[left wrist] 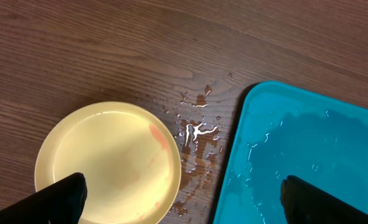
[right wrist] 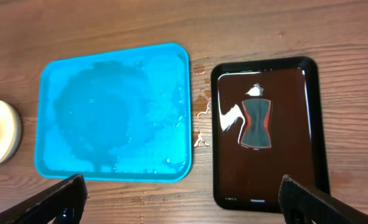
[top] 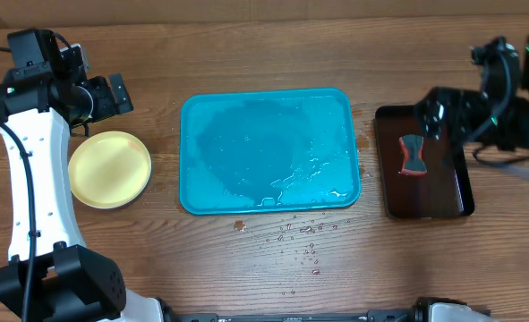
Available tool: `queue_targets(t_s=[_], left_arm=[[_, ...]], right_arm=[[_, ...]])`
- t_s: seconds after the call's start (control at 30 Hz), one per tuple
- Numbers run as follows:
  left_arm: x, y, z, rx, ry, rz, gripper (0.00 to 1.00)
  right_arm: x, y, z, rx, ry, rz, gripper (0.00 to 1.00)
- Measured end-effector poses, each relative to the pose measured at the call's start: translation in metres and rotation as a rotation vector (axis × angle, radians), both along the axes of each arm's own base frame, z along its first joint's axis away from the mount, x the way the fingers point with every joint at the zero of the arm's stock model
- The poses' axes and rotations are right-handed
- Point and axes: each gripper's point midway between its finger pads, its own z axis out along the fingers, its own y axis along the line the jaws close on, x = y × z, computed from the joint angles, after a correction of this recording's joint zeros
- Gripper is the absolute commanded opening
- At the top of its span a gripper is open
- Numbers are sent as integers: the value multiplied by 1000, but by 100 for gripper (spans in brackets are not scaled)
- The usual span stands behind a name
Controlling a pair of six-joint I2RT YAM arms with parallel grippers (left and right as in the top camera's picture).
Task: Clean dirty plates on tray and stack at the side
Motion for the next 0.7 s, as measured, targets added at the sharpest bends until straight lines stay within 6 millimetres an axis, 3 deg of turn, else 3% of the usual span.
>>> queue_targets(t_s=[0.13, 0.33, 0.47, 0.7], left_arm=[[0, 0, 0, 0, 0, 0, 100], [0, 0, 0, 0, 0, 0, 100], [0, 0, 0, 0, 0, 0, 100], [0, 0, 0, 0, 0, 0, 100]], right_arm=[[-35, 3, 26, -6, -77, 0, 100], [-80, 7, 48, -13, -156, 0, 100], [-91, 8, 54, -15, -188, -1, 100], [-89, 7, 52, -14, -174, -1, 100]])
